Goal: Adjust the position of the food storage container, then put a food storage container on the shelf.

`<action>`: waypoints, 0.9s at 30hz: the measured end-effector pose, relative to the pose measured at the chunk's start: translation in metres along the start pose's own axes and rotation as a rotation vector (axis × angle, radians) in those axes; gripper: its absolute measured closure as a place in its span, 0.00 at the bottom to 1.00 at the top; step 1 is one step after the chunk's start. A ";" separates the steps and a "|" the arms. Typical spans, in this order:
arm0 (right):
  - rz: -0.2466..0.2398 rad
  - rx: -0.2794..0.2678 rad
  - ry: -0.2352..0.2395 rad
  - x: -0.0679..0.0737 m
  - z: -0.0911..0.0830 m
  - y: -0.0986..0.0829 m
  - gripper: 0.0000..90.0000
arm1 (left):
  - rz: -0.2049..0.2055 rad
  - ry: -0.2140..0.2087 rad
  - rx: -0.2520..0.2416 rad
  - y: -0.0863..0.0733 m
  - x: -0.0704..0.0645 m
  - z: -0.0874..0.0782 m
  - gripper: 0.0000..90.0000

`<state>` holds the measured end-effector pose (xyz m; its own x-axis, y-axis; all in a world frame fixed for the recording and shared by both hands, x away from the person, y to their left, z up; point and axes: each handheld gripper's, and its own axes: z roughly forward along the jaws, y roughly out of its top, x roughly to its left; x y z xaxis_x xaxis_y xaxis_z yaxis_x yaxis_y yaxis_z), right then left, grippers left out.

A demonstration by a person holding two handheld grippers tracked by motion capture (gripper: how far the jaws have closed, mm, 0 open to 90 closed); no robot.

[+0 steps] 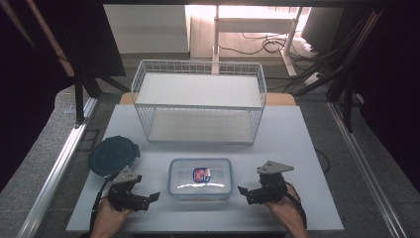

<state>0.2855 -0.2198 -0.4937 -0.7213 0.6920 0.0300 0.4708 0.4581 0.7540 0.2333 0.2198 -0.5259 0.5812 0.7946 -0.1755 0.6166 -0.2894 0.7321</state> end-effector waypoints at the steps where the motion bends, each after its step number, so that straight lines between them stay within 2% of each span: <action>1: 0.005 -0.003 0.002 0.000 0.000 0.000 0.01 | -0.002 0.008 0.000 0.000 0.000 0.000 0.04; 4: 0.005 -0.030 0.022 0.000 -0.002 0.001 0.01 | 0.001 0.008 -0.014 0.001 0.000 0.000 0.02; 7: 0.011 -0.057 0.045 0.002 -0.005 0.004 0.01 | 0.024 -0.005 -0.033 0.003 -0.003 -0.001 0.01; 12: 0.003 -0.034 0.046 0.006 -0.005 0.009 0.02 | 0.016 -0.038 -0.050 0.011 -0.006 -0.004 0.01; 14: 0.016 -0.020 0.059 0.011 -0.003 0.013 0.02 | -0.002 -0.076 -0.056 0.019 -0.007 -0.005 0.01; 18: 0.039 -0.009 0.090 0.015 -0.001 0.019 0.02 | -0.007 -0.101 -0.050 0.028 -0.009 -0.002 0.02; 19: 0.056 0.000 0.106 0.016 0.001 0.021 0.01 | -0.018 -0.142 -0.047 0.035 -0.010 0.001 0.02; 22: 0.102 0.031 0.156 0.016 0.007 0.026 0.01 | -0.018 -0.162 -0.038 0.040 -0.011 0.005 0.01; 23: 0.122 0.035 0.186 0.016 0.010 0.028 0.01 | -0.009 -0.179 -0.021 0.047 -0.015 0.010 0.01; 27: 0.133 0.081 0.234 0.017 0.020 0.034 0.02 | 0.013 -0.218 0.038 0.060 -0.020 0.025 0.01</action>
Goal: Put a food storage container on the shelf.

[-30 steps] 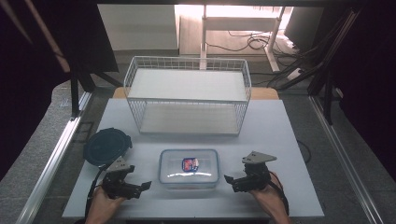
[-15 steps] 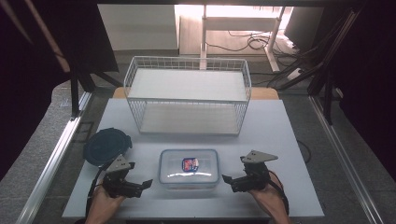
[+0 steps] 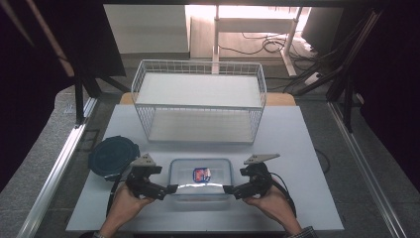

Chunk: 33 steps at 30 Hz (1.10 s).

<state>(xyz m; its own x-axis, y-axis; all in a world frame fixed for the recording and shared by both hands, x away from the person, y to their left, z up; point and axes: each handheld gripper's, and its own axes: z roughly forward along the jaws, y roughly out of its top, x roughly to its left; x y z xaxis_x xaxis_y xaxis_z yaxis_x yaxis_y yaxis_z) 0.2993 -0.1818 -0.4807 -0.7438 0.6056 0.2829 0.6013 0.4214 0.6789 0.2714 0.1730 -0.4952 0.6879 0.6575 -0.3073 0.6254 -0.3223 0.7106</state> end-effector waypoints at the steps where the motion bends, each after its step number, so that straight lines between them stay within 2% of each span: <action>1: 0.002 0.011 0.005 0.000 0.002 0.002 0.02 | -0.003 -0.011 0.013 0.003 0.000 0.004 0.01; 3: 0.014 0.025 0.027 0.000 0.008 0.004 0.02 | -0.011 -0.035 0.034 0.007 0.003 0.013 0.01; 5: 0.022 0.049 0.048 -0.002 0.013 0.005 0.02 | -0.035 -0.039 0.059 0.007 0.006 0.020 0.00; 6: 0.030 0.061 0.057 -0.002 0.016 0.006 0.03 | -0.056 -0.085 0.059 0.005 0.009 0.023 0.00; 7: 0.030 0.061 0.057 -0.002 0.016 0.006 0.03 | -0.056 -0.085 0.059 0.005 0.009 0.023 0.01; 8: 0.043 0.074 0.073 -0.004 0.019 0.005 0.04 | -0.092 -0.140 0.061 0.001 0.012 0.026 0.01; 10: 0.101 0.082 0.126 -0.010 0.023 0.003 0.08 | -0.139 -0.188 0.062 -0.004 0.017 0.028 0.00; 11: 0.114 0.086 0.140 -0.011 0.024 0.003 0.09 | -0.148 -0.197 0.063 -0.005 0.017 0.027 0.01; 12: 0.114 0.086 0.140 -0.011 0.024 0.003 0.09 | -0.148 -0.197 0.063 -0.005 0.017 0.027 0.04; 13: 0.144 0.100 0.167 -0.013 0.024 0.001 0.11 | -0.152 -0.206 0.061 -0.007 0.017 0.024 0.07; 16: 0.156 0.113 0.164 -0.012 0.020 0.001 0.16 | -0.159 -0.221 0.037 -0.012 0.017 0.016 0.16; 19: 0.148 0.089 0.163 -0.011 0.010 -0.001 0.27 | -0.148 -0.225 0.012 -0.016 0.015 0.008 0.28; 22: 0.159 0.076 0.155 -0.010 0.005 -0.003 0.32 | -0.125 -0.218 0.014 -0.017 0.012 0.004 0.32; 23: 0.163 0.067 0.153 -0.009 0.003 -0.004 0.36 | -0.142 -0.216 0.001 -0.018 0.012 0.001 0.34; 24: 0.183 0.052 0.164 -0.009 -0.003 -0.006 0.45 | -0.176 -0.226 -0.029 -0.020 0.013 -0.002 0.44; 26: 0.190 0.032 0.167 -0.009 -0.009 -0.008 0.51 | -0.204 -0.238 -0.057 -0.022 0.014 -0.004 0.50; 30: 0.205 0.020 0.147 -0.004 -0.014 -0.010 0.54 | -0.212 -0.219 -0.062 -0.020 0.011 -0.006 0.53; 33: 0.212 0.001 0.129 -0.001 -0.016 -0.010 0.56 | -0.224 -0.219 -0.074 -0.021 0.011 -0.007 0.57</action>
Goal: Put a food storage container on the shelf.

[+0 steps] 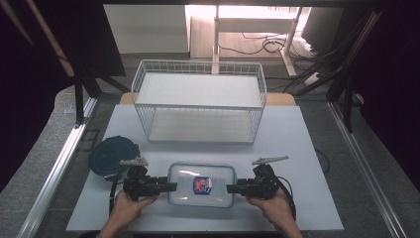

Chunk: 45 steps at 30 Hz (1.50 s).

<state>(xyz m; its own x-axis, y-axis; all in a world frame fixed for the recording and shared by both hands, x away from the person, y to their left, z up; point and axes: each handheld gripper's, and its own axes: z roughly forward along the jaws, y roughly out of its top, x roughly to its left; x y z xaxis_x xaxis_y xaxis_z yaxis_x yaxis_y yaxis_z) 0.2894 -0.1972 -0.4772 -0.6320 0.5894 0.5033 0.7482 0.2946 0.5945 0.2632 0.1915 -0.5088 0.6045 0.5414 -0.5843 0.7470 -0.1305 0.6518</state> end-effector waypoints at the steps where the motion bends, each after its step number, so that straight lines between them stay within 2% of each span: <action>1: 0.012 -0.016 -0.002 0.000 -0.001 0.000 0.56 | 0.002 -0.002 -0.007 0.000 -0.001 -0.002 0.58; 4: -0.006 -0.028 -0.017 0.001 -0.002 0.001 0.56 | 0.011 0.010 0.000 0.002 -0.002 -0.001 0.59; 5: -0.020 -0.053 -0.033 0.003 -0.003 0.002 0.56 | 0.016 0.018 0.003 0.003 -0.003 0.000 0.59; 9: -0.041 -0.075 -0.051 0.004 -0.008 0.006 0.56 | 0.027 0.018 0.000 0.009 -0.005 0.001 0.59; 13: -0.044 -0.098 -0.042 0.003 -0.013 0.011 0.56 | 0.041 -0.008 -0.008 0.018 -0.007 -0.005 0.61; 20: -0.075 -0.136 -0.027 0.002 -0.019 0.027 0.56 | 0.069 0.010 -0.035 0.036 -0.012 -0.014 0.62; 24: -0.104 -0.159 -0.031 0.005 -0.027 0.046 0.56 | 0.092 0.021 -0.064 0.057 -0.017 -0.022 0.62; 28: -0.122 -0.173 -0.038 0.008 -0.033 0.059 0.56 | 0.110 0.025 -0.081 0.069 -0.020 -0.028 0.62; 29: -0.133 -0.188 -0.040 0.011 -0.037 0.069 0.56 | 0.119 0.028 -0.091 0.077 -0.021 -0.031 0.62; 30: -0.133 -0.188 -0.040 0.011 -0.037 0.069 0.56 | 0.119 0.028 -0.091 0.077 -0.021 -0.031 0.62; 31: -0.141 -0.203 -0.042 0.013 -0.040 0.078 0.56 | 0.127 0.031 -0.100 0.085 -0.023 -0.035 0.62; 32: -0.143 -0.206 -0.041 0.014 -0.042 0.081 0.56 | 0.127 0.031 -0.100 0.085 -0.023 -0.035 0.62; 33: -0.148 -0.213 -0.042 0.015 -0.044 0.087 0.56 | 0.134 0.033 -0.110 0.094 -0.024 -0.039 0.62; 34: -0.148 -0.213 -0.042 0.015 -0.044 0.087 0.56 | 0.134 0.033 -0.110 0.094 -0.024 -0.039 0.62; 35: -0.154 -0.221 -0.040 0.016 -0.046 0.096 0.56 | 0.140 0.035 -0.119 0.102 -0.024 -0.043 0.62; 38: -0.159 -0.230 -0.041 0.018 -0.048 0.103 0.56 | 0.142 0.036 -0.129 0.110 -0.025 -0.047 0.62; 39: -0.167 -0.243 -0.041 0.019 -0.051 0.113 0.56 | 0.147 0.040 -0.138 0.118 -0.026 -0.051 0.62; 45: -0.182 -0.279 -0.040 0.023 -0.058 0.137 0.56 | 0.165 0.046 -0.164 0.142 -0.028 -0.061 0.62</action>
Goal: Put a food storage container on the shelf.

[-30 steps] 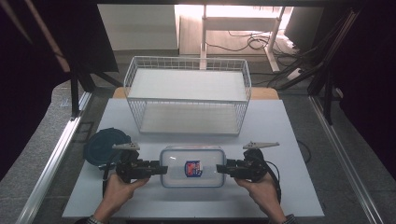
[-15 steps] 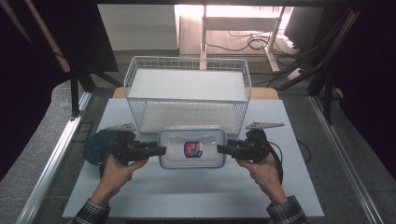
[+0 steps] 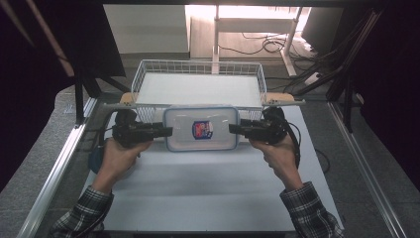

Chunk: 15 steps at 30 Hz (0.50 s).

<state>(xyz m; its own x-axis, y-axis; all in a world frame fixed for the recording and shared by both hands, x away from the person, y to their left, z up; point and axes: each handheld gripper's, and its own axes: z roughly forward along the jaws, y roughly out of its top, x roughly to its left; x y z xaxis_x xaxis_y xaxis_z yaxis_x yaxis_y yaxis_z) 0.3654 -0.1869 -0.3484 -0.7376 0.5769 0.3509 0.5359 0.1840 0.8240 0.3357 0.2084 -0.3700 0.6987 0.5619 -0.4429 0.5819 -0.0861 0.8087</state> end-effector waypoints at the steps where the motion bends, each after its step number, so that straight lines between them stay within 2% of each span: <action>1: -0.003 -0.008 0.000 0.000 0.000 0.004 0.56 | 0.000 0.000 0.000 0.000 0.000 0.000 0.62; 5: -0.013 -0.020 0.005 -0.001 0.000 0.021 0.56 | 0.016 0.010 -0.023 0.021 0.002 -0.006 0.62; 15: -0.017 -0.043 0.017 -0.006 0.006 0.054 0.56 | 0.021 0.026 -0.054 0.053 0.009 -0.015 0.62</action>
<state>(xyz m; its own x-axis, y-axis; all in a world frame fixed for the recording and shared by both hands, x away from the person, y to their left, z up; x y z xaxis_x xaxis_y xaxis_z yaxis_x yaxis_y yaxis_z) 0.4011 -0.1752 -0.3089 -0.7533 0.5607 0.3436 0.5052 0.1590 0.8482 0.3667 0.2210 -0.3249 0.6992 0.5814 -0.4160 0.5435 -0.0542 0.8376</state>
